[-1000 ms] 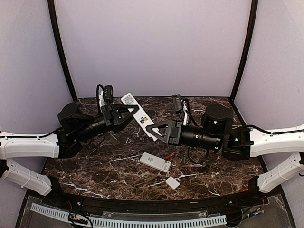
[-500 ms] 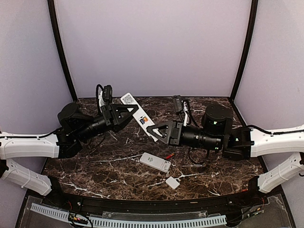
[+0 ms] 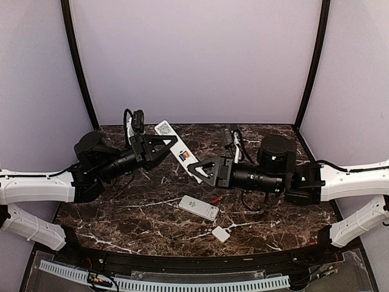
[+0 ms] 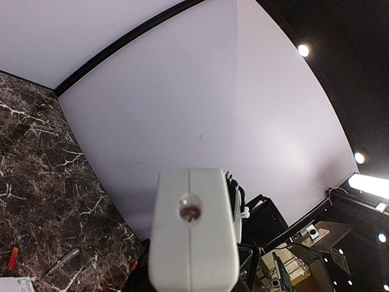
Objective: Unload the batteries from the remote control
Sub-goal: Remove the battery cover from the remote control.
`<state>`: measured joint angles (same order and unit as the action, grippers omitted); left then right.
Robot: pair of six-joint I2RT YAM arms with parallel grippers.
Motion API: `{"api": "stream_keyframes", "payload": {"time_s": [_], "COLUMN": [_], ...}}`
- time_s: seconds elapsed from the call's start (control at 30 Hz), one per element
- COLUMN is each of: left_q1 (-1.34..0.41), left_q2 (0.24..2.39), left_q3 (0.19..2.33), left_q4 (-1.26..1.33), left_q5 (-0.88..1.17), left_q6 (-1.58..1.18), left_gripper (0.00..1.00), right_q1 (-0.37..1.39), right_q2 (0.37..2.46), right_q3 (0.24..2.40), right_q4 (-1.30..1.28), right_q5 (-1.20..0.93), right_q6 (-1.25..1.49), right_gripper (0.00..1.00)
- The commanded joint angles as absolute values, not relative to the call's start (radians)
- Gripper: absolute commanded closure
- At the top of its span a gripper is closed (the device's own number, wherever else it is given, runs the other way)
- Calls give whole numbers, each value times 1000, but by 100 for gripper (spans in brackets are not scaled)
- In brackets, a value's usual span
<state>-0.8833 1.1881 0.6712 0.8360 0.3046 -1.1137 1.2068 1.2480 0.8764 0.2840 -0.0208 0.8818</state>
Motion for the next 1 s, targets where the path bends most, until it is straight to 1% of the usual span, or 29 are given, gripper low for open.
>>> {"api": "stream_keyframes", "payload": {"time_s": [0.0, 0.23, 0.67, 0.8, 0.97], "left_q1": [-880, -879, -879, -879, -879], "left_q2": [1129, 1094, 1088, 1072, 1038], "left_q3": [683, 694, 685, 668, 647], "left_q4": [813, 733, 727, 720, 698], "left_q5": [297, 276, 244, 209, 164], "left_q6": [-1075, -1034, -1040, -1043, -1044], "left_gripper": [100, 100, 100, 100, 100], "right_q1": [1208, 1207, 1206, 1207, 1207], "right_q2": [1232, 1237, 1249, 1252, 1253], "right_q3": [857, 860, 865, 864, 860], "right_q4": [254, 253, 258, 255, 252], "right_q5": [-3, -4, -12, -17, -21], "right_q6": [888, 891, 894, 899, 906], "right_gripper": [61, 62, 80, 84, 84]}}
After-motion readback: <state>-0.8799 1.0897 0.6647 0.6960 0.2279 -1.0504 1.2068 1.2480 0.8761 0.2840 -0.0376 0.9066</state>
